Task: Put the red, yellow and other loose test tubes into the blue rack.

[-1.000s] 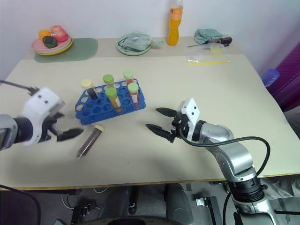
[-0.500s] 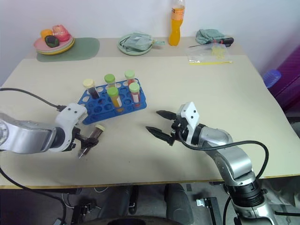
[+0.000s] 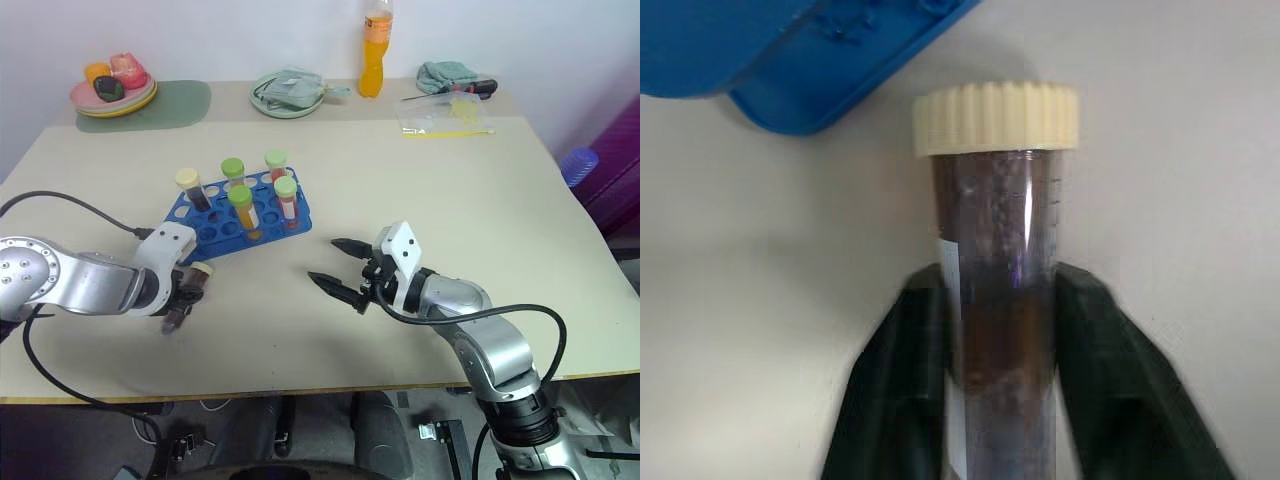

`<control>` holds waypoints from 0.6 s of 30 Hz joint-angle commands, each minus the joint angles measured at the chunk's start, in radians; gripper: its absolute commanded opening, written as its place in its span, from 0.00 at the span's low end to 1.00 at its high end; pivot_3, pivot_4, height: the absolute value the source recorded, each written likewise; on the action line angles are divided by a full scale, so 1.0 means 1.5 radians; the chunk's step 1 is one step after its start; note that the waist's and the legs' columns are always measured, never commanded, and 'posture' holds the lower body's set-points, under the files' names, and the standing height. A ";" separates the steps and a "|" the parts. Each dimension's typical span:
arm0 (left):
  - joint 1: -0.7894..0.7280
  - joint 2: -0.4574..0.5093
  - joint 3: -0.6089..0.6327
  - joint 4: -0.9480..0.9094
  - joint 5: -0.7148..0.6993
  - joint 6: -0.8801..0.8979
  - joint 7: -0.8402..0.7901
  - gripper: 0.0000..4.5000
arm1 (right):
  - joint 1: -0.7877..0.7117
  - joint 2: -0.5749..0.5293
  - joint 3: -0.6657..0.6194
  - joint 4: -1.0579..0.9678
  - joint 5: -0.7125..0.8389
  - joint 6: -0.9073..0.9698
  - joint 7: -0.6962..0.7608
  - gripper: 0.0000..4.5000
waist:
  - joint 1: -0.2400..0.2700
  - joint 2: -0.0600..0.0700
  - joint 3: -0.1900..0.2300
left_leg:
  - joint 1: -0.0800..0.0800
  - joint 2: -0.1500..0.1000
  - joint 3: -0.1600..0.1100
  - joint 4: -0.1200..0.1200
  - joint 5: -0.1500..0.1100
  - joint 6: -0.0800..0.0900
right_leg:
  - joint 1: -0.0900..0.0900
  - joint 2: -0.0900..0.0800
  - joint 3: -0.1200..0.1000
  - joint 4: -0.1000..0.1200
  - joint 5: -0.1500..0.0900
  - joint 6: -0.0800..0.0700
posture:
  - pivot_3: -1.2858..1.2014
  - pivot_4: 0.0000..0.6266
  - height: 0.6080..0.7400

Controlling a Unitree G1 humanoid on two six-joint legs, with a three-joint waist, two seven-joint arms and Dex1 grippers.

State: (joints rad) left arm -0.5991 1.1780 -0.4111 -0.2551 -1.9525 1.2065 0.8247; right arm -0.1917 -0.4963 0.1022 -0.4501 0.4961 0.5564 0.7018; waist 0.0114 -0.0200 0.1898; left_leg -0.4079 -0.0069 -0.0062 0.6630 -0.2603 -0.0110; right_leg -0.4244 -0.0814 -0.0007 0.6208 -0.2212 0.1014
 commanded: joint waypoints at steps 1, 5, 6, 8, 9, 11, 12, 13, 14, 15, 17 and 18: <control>0.013 0.046 0.076 -0.053 0.034 -0.002 -0.057 0.27 | -0.014 0.005 -0.015 -0.031 0.018 0.002 -0.003 0.83 | 0.000 0.000 0.000 | 0.000 0.000 0.000 0.000 0.000 0.000 | 0.000 0.000 0.000 0.000 0.000 0.000 | 0.52 0.24 1.00; 0.147 0.108 0.235 -0.265 0.300 -0.084 -0.315 0.27 | -0.018 0.003 -0.015 -0.029 0.022 0.005 -0.001 0.83 | -0.001 0.000 0.000 | 0.000 0.000 0.002 0.000 0.000 0.000 | 0.000 0.000 0.000 -0.001 0.000 0.000 | 0.52 0.24 1.00; 0.207 0.109 0.283 -0.310 0.398 -0.148 -0.377 0.27 | -0.019 0.003 -0.014 -0.028 0.023 0.005 0.000 0.83 | -0.002 0.001 0.000 | 0.000 0.000 0.003 -0.001 0.000 0.000 | 0.000 0.000 0.000 -0.001 0.000 0.000 | 0.52 0.24 1.00; 0.330 0.059 0.376 -0.362 0.583 -0.297 -0.462 0.27 | -0.022 0.004 -0.005 -0.026 0.022 0.006 0.004 0.83 | -0.001 0.003 0.000 | 0.000 -0.001 0.005 -0.001 0.000 -0.001 | 0.000 0.000 0.000 -0.002 0.000 -0.001 | 0.52 0.24 1.00; 0.372 0.012 0.409 -0.358 0.614 -0.339 -0.482 0.27 | -0.024 0.005 -0.001 -0.025 0.021 0.005 0.007 0.83 | -0.001 0.003 -0.001 | 0.000 -0.001 0.005 -0.003 0.001 -0.002 | -0.001 0.000 0.000 -0.004 0.000 -0.001 | 0.52 0.24 1.00; 0.401 -0.096 0.432 -0.332 0.638 -0.407 -0.505 0.27 | -0.029 0.009 0.006 -0.020 0.019 0.004 0.011 0.83 | 0.002 0.003 -0.001 | 0.000 0.000 0.005 -0.004 0.001 -0.002 | -0.001 0.000 0.000 -0.005 0.000 -0.002 | 0.52 0.24 1.00; 0.395 -0.153 0.429 -0.316 0.654 -0.435 -0.496 0.27 | -0.033 0.011 0.009 -0.018 0.019 0.004 0.012 0.83 | 0.003 0.003 -0.001 | 0.000 0.001 0.004 -0.003 0.001 -0.002 | 0.000 0.000 0.000 -0.004 0.000 -0.002 | 0.52 0.24 1.00; 0.385 -0.213 0.411 -0.303 0.713 -0.472 -0.463 0.27 | -0.037 0.014 0.012 -0.014 0.018 0.003 0.012 0.83 | 0.003 0.003 -0.001 | 0.000 0.001 0.004 -0.003 0.001 -0.002 | 0.000 0.000 -0.001 -0.004 0.000 -0.002 | 0.52 0.24 1.00; 0.376 -0.253 0.384 -0.294 0.801 -0.510 -0.436 0.27 | -0.041 0.016 0.014 -0.011 0.017 0.002 0.012 0.83 | 0.003 0.002 -0.001 | 0.000 0.001 0.003 -0.002 0.001 -0.002 | 0.001 0.000 -0.001 -0.005 0.001 -0.002 | 0.52 0.24 1.00; 0.370 -0.291 0.352 -0.280 0.896 -0.548 -0.406 0.27 | -0.044 0.019 0.017 -0.009 0.016 0.001 0.012 0.83 | 0.003 0.001 -0.001 | 0.000 0.001 0.003 -0.001 0.001 -0.002 | 0.001 0.000 -0.001 -0.004 0.001 -0.002 | 0.52 0.24 1.00; 0.363 -0.356 0.300 -0.247 1.021 -0.610 -0.389 0.27 | -0.049 0.023 0.020 -0.007 0.014 0.000 0.012 0.83 | 0.003 0.001 -0.002 | 0.000 0.000 0.003 -0.001 0.001 -0.001 | 0.002 0.000 -0.001 -0.004 0.001 -0.002 | 0.52 0.24 1.00; 0.359 -0.384 0.279 -0.227 1.071 -0.638 -0.382 0.27 | -0.050 0.025 0.021 -0.006 0.014 0.001 0.011 0.83 | 0.003 0.001 -0.002 | 0.000 0.000 0.003 -0.001 0.001 -0.001 | 0.002 0.000 -0.001 -0.004 0.001 -0.002 | 0.52 0.24 1.00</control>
State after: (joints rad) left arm -0.0475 0.6344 0.0510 -0.6101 -0.4961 0.3413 0.2284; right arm -0.2515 -0.4657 0.1352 -0.4446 0.5150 0.5719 0.7149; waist 0.0154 -0.0182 0.1871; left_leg -0.4084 -0.0075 -0.0019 0.6621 -0.2596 -0.0118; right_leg -0.4217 -0.0812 -0.0017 0.6145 -0.2199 0.0983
